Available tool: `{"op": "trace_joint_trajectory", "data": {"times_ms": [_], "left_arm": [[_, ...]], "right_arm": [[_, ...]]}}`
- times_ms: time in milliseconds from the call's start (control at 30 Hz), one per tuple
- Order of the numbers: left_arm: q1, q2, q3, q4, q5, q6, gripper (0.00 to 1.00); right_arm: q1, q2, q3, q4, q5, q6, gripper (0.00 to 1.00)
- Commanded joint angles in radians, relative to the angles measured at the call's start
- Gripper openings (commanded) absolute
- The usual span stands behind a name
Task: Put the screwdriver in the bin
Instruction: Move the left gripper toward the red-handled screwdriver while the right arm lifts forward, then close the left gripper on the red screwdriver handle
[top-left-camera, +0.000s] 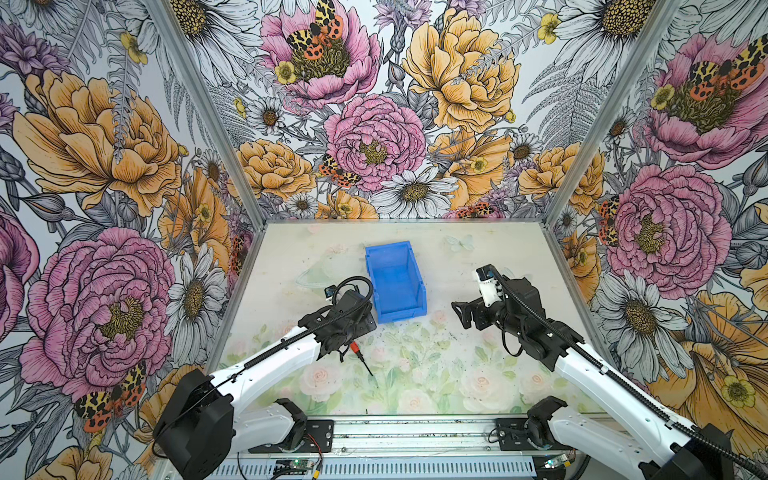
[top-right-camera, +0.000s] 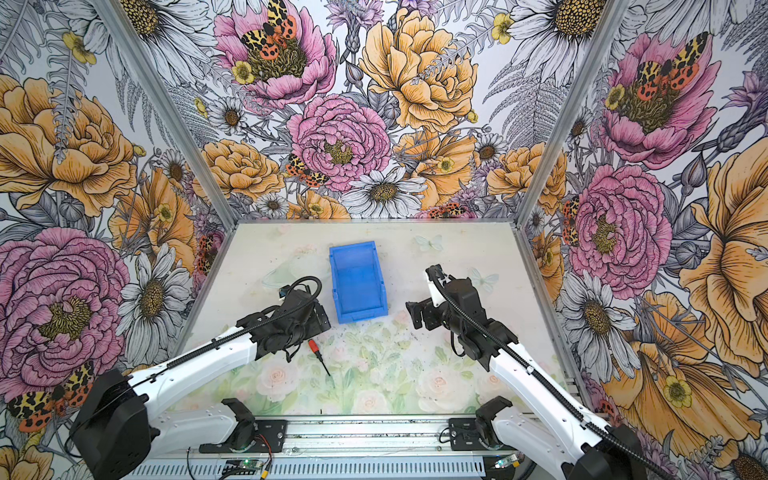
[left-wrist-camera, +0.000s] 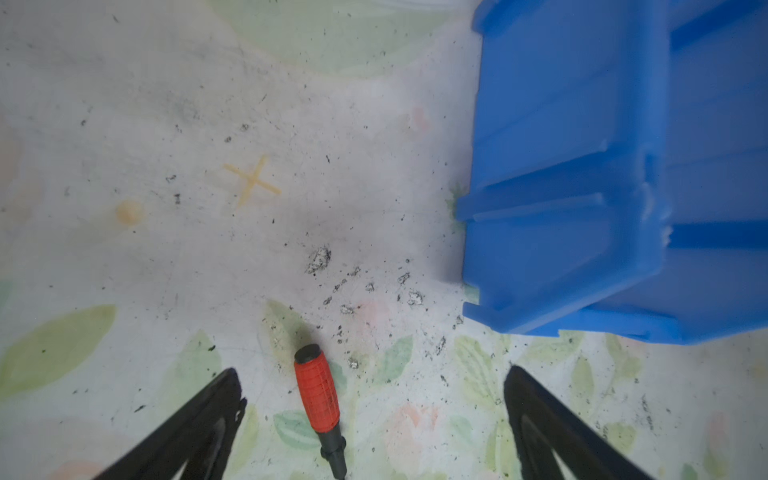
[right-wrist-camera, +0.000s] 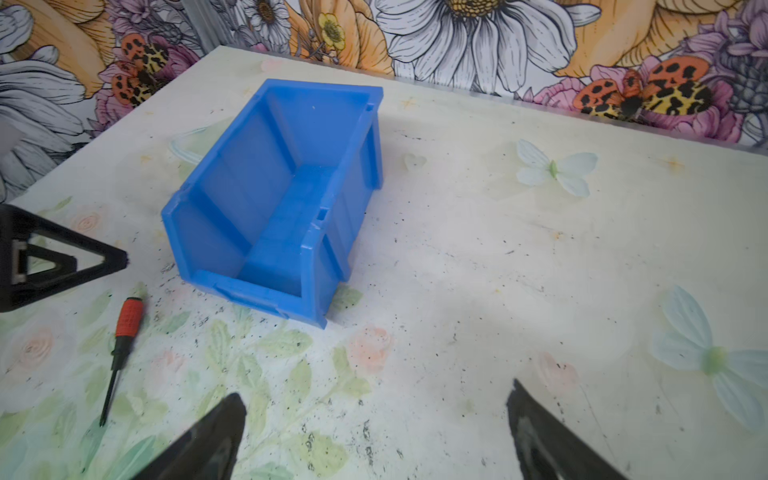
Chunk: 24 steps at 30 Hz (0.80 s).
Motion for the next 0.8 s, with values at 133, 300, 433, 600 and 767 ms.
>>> {"op": "trace_joint_trajectory", "data": {"times_ms": [133,300,433,600,767], "left_arm": [[-0.068,0.106,0.056,-0.056,-0.082,-0.188,0.93],[-0.069,0.158,0.053,-0.060,-0.068,-0.231,0.90],[-0.069,0.184,0.049,-0.061,-0.039,-0.233,0.86],[-0.062,0.243,0.074,-0.062,-0.011,-0.185,0.79],[-0.063,0.282,0.082,-0.063,-0.004,-0.189,0.70]], "right_arm": [[0.036,-0.092,-0.044,-0.020,-0.107,-0.047,1.00],[0.053,-0.053,-0.046,0.002,-0.111,-0.044,1.00],[0.061,-0.028,-0.050,0.033,-0.155,-0.037,0.99],[0.071,-0.066,-0.055,0.031,-0.141,-0.041,1.00],[0.074,-0.088,-0.076,0.034,-0.117,-0.041,0.99]]}}
